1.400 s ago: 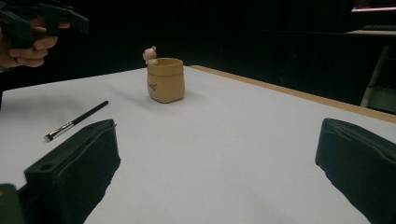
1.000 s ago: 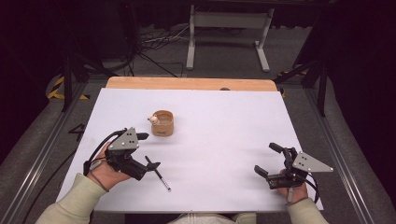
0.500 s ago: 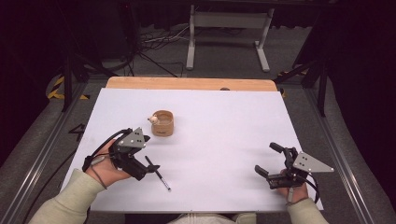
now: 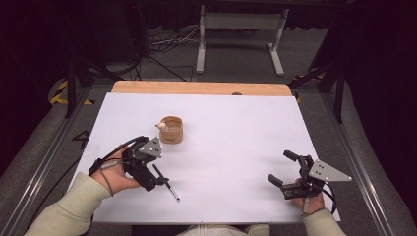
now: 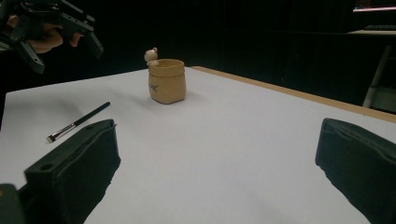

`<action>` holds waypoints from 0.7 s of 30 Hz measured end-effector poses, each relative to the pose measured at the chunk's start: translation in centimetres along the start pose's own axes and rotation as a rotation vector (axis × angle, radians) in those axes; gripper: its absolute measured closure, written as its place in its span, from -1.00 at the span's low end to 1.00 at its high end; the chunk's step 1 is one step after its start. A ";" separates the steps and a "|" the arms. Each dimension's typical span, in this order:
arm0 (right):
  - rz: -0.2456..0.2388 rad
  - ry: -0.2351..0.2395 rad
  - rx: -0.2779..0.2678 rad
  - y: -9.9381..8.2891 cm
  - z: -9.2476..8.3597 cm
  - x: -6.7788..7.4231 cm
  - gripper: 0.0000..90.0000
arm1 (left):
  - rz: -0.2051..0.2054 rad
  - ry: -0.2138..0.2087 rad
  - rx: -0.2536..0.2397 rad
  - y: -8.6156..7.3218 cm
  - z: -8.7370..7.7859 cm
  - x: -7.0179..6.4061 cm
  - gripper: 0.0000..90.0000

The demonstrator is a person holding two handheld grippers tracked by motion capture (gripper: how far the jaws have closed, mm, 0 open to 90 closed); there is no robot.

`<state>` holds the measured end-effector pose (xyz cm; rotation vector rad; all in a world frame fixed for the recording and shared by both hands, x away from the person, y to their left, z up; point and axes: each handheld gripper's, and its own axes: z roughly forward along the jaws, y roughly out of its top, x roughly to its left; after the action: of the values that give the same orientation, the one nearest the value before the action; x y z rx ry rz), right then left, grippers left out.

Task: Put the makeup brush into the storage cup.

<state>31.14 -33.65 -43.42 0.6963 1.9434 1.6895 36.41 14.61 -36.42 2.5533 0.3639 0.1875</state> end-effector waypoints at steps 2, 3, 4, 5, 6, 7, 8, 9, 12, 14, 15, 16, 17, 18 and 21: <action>0.005 0.002 0.001 0.0 0.0 0.0 -1.00 | 0.004 -0.002 0.018 0.2 0.1 0.0 -0.98; 0.006 0.002 0.002 0.0 0.0 0.0 -1.00 | 0.004 -0.002 0.018 0.2 0.1 0.0 -0.98; 0.007 0.002 0.002 0.0 0.0 0.0 -1.00 | 0.010 -0.002 0.026 0.3 0.2 0.2 -0.98; 0.008 0.003 0.001 0.0 0.0 0.0 -1.00 | 0.010 -0.002 0.026 0.3 0.2 0.2 -0.98; 0.008 0.003 0.001 0.0 0.0 0.0 -1.00 | 0.009 -0.004 0.030 0.3 0.2 0.2 -0.98; 0.007 0.003 0.002 0.0 0.0 0.0 -1.00 | 0.002 -0.005 0.030 0.2 0.3 0.2 -0.98; 0.007 0.004 0.002 0.0 0.0 0.0 -1.00 | -0.005 -0.005 0.034 0.2 0.5 0.2 -0.98; 0.008 0.005 0.001 0.0 0.0 0.0 -1.00 | -0.011 -0.010 0.039 0.2 0.5 0.3 -0.97; 0.011 0.007 0.000 -0.1 0.0 -0.1 -1.00 | -0.016 -0.017 0.054 0.2 0.9 0.3 -0.97; 0.013 0.009 0.000 -0.1 0.0 -0.1 -1.00 | -0.009 -0.024 0.067 0.2 1.2 0.3 -0.97; 0.013 0.009 0.000 -0.1 0.0 -0.1 -1.00 | -0.009 -0.024 0.067 0.2 1.2 0.3 -0.97; 0.014 0.010 0.001 -0.1 0.0 -0.1 -1.00 | -0.010 -0.028 0.075 0.1 1.5 0.4 -0.96; 0.014 0.011 0.001 -0.1 0.0 -0.1 -1.00 | -0.006 -0.035 0.085 0.1 1.6 0.5 -0.96; 0.014 0.011 0.001 -0.1 0.0 -0.1 -1.00 | -0.006 -0.035 0.085 0.1 1.6 0.5 -0.96; 0.018 0.010 0.003 -0.1 0.0 -0.1 -1.00 | -0.019 -0.053 0.099 -0.1 2.1 0.7 -0.95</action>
<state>31.20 -33.71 -43.49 0.7092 1.9522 1.7046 37.49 13.83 -38.16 2.6454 0.3860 0.0968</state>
